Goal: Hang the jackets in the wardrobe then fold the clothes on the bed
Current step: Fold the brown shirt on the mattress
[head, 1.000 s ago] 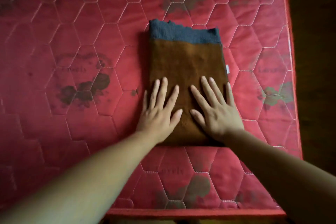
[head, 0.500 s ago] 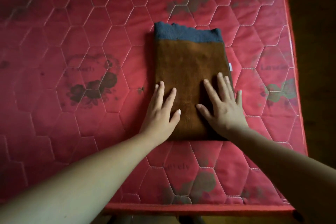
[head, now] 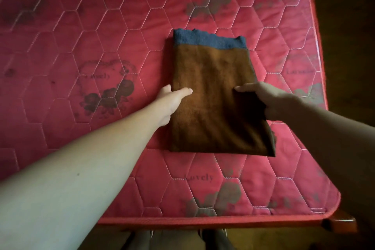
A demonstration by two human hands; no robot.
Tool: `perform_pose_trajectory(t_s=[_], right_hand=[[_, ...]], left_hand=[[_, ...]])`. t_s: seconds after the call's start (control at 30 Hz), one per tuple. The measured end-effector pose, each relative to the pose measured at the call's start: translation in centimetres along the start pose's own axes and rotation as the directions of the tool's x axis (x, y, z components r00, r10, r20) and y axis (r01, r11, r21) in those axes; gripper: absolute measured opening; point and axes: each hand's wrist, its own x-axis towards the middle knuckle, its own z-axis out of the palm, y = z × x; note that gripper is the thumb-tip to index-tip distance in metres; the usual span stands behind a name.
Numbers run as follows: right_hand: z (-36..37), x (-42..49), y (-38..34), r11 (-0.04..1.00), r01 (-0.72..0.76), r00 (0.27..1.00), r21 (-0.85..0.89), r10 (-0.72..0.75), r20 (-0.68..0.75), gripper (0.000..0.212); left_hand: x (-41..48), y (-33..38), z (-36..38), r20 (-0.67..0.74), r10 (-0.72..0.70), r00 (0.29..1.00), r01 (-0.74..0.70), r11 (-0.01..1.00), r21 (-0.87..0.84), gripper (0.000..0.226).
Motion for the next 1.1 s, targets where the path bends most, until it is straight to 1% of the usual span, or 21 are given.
perform_pose_trajectory(t_s=[0.03,0.1,0.17,0.23,0.3,0.47,0.53,0.6,0.67,0.7,0.77,0.8,0.83,0.87,1.0,1.1], right_hand=[[0.2,-0.2,0.6,1.000,-0.023,1.000,0.019,0.023,0.020,0.021],[0.8,-1.1,2.0,0.997,-0.046,0.998,0.055,0.044,0.035,0.020],[1.4,-2.5,3.0,0.995,-0.036,0.999,0.098,0.033,0.027,0.023],[2.1,-4.2,3.1,0.992,-0.004,1.000,0.124,0.003,0.008,0.029],[2.9,-6.3,2.2,0.992,0.039,0.999,0.123,-0.038,-0.015,0.035],[5.3,-15.0,-2.9,0.980,0.152,0.987,0.127,-0.143,-0.079,0.038],[6.5,-19.7,-4.8,0.971,0.219,0.971,0.097,-0.208,-0.115,0.031],[7.7,-24.6,-6.5,0.957,0.287,0.949,0.037,-0.279,-0.145,0.016],[8.9,-29.5,-7.9,0.939,0.345,0.929,-0.006,-0.342,-0.141,0.010],[9.5,-32.0,-8.7,0.927,0.374,0.918,-0.022,-0.374,-0.135,0.011],[10.8,-36.8,-9.9,0.897,0.439,0.889,-0.052,-0.442,-0.116,0.015],[11.5,-39.1,-10.5,0.877,0.475,0.871,-0.070,-0.480,-0.107,0.018],[12.3,-41.2,-11.1,0.856,0.508,0.851,-0.092,-0.516,-0.097,0.019],[13.0,-43.0,-11.6,0.839,0.532,0.835,-0.116,-0.542,-0.091,0.021],[16.0,-48.3,-12.6,0.778,0.587,0.785,-0.226,-0.615,-0.076,0.021],[17.6,-49.8,-12.4,0.748,0.613,0.770,-0.253,-0.637,-0.019,0.015]], left_hand=[[-0.2,-0.3,-0.3,0.021,-0.024,0.999,0.025,0.999,-0.021,0.104],[-1.0,-1.1,-1.2,0.066,-0.042,0.997,0.046,0.998,-0.054,0.101],[-1.9,-1.5,-2.4,0.118,-0.031,0.993,0.039,0.997,-0.061,0.099],[-3.3,-0.9,-3.9,0.155,-0.027,0.987,0.039,0.997,-0.072,0.103],[-5.0,0.7,-5.4,0.169,-0.014,0.985,0.029,0.996,-0.088,0.105],[-11.6,7.2,-9.9,0.146,0.021,0.989,-0.003,0.993,-0.121,0.112],[-15.3,9.5,-12.1,0.132,0.040,0.990,-0.020,0.989,-0.146,0.110],[-19.5,11.6,-14.2,0.113,0.066,0.991,-0.046,0.984,-0.170,0.107],[-23.9,13.3,-16.6,0.095,0.094,0.991,-0.073,0.975,-0.212,0.098],[-26.0,14.2,-17.7,0.092,0.115,0.989,-0.092,0.970,-0.225,0.085],[-30.5,15.6,-20.0,0.090,0.179,0.980,-0.154,0.961,-0.230,0.050],[-32.6,16.2,-21.1,0.075,0.214,0.974,-0.193,0.956,-0.223,0.038],[-34.6,16.7,-22.1,0.048,0.241,0.969,-0.226,0.951,-0.210,0.032],[-36.4,17.1,-23.1,0.017,0.263,0.965,-0.255,0.948,-0.191,0.030],[-42.4,18.1,-26.5,-0.100,0.350,0.932,-0.360,0.924,-0.128,0.035],[-45.2,17.3,-28.2,-0.216,0.345,0.913,-0.374,0.920,-0.113,0.028]])
